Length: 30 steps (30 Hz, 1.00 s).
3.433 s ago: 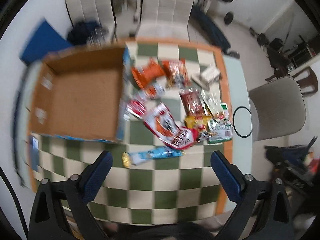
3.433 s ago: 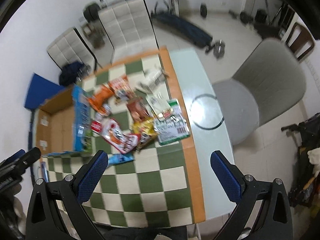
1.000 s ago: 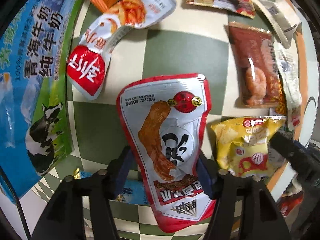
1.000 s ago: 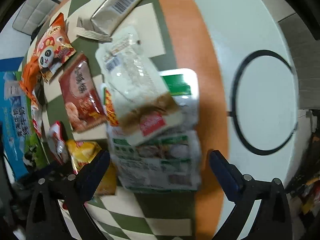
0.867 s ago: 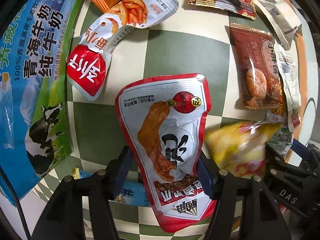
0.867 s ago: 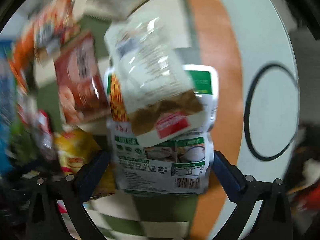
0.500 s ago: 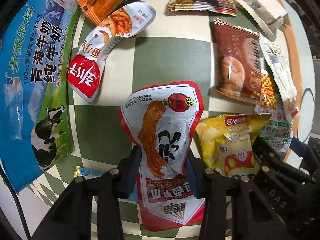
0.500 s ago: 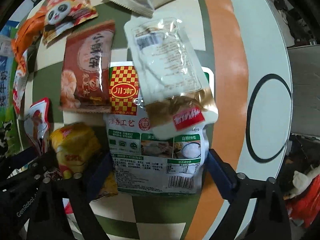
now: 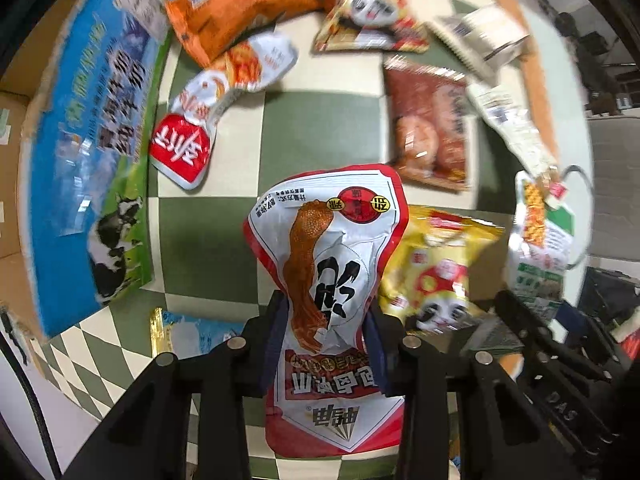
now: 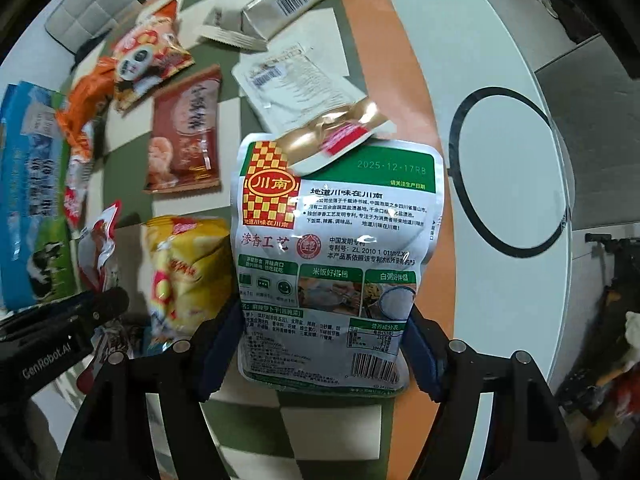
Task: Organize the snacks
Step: 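Carry both packets into the cardboard box and open both grippers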
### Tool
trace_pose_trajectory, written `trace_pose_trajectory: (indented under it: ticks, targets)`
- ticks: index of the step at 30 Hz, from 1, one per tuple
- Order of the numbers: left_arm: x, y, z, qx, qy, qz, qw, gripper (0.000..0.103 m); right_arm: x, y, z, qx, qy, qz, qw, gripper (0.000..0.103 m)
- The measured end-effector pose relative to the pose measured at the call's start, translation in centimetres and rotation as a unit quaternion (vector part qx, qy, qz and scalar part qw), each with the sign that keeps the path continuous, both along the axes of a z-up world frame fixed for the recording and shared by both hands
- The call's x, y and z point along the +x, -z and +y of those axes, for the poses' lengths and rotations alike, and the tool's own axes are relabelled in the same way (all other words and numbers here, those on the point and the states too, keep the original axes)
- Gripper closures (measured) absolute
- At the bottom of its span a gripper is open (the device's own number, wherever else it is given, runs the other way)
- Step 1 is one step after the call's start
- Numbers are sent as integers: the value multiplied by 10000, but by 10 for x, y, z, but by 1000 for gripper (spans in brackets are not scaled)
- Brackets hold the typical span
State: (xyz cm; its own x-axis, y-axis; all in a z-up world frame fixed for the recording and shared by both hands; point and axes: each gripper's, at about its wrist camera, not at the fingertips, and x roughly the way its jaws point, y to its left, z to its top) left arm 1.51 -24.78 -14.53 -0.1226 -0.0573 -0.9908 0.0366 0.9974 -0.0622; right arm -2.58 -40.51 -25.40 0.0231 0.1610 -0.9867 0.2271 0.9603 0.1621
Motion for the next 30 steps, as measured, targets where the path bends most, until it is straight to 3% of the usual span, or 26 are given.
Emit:
trace_pose_trajectory:
  ticks: [7, 12, 17, 22, 30]
  targets:
    - [-26, -95, -1, -309, 206, -611, 9974, 70, -31, -45, -12, 316, 23, -406, 9987, 27]
    - [-22, -157, 18, -391, 379, -997, 9935, 70, -27, -117, -3, 580, -27, -741, 9956, 27]
    - [1, -198, 49, -279, 461, -1270, 9904, 69, -20, -187, 26, 810, -235, -1121, 9901, 27]
    - [35, -192, 121, -230, 385, -1433, 9887, 69, 7, -225, 91, 1011, -345, -1374, 9847, 27]
    - [82, -181, 234, -114, 380, -1500, 9879, 69, 54, -234, 204, 1216, -416, -1452, 9810, 27]
